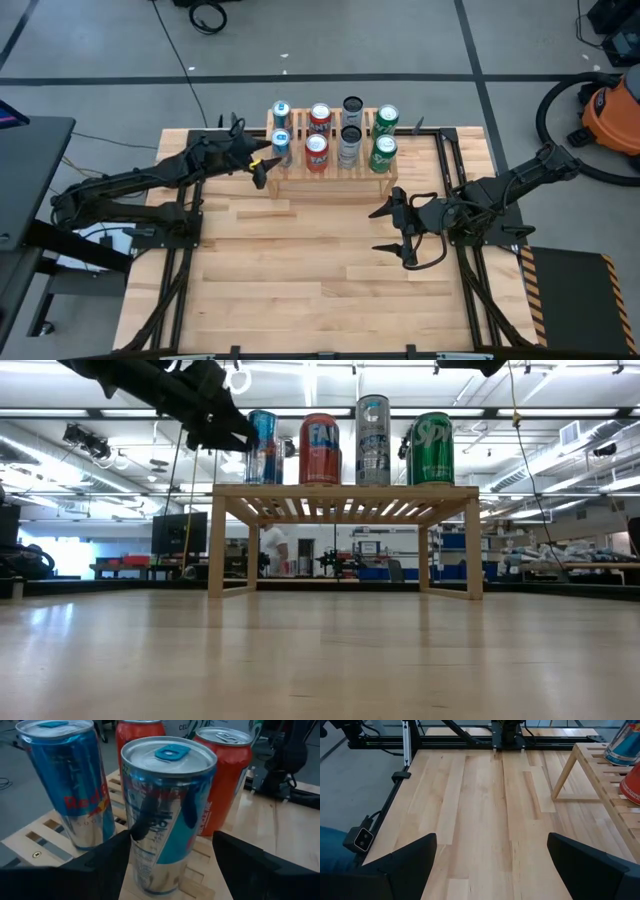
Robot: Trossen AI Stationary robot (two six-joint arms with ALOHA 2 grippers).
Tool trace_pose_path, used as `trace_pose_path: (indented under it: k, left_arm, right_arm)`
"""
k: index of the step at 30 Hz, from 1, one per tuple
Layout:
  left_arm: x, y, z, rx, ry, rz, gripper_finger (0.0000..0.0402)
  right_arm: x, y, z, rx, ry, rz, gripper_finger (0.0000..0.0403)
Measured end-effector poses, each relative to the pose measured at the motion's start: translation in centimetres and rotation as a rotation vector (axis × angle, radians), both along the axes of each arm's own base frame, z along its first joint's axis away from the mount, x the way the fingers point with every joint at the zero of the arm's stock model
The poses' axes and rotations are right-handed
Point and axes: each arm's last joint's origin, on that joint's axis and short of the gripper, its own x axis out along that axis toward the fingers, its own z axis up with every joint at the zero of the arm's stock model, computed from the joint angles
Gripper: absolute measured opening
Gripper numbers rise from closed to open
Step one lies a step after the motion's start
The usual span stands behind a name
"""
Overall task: Place canned beverage on shelf
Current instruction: Put the blue soda can on the shelf aligned with the other blue soda can
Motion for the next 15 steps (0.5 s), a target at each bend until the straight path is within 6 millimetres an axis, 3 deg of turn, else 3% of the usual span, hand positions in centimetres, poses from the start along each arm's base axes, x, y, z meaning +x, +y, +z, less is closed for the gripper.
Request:
trace_pose_path:
  k: [15]
  left_arm:
    - [0.84, 0.48, -0.6, 0.006, 0.013, 0.004, 0.0284]
  right_arm:
    - [0.02, 0.01, 0.03, 0.002, -0.003, 0.0, 0.039]
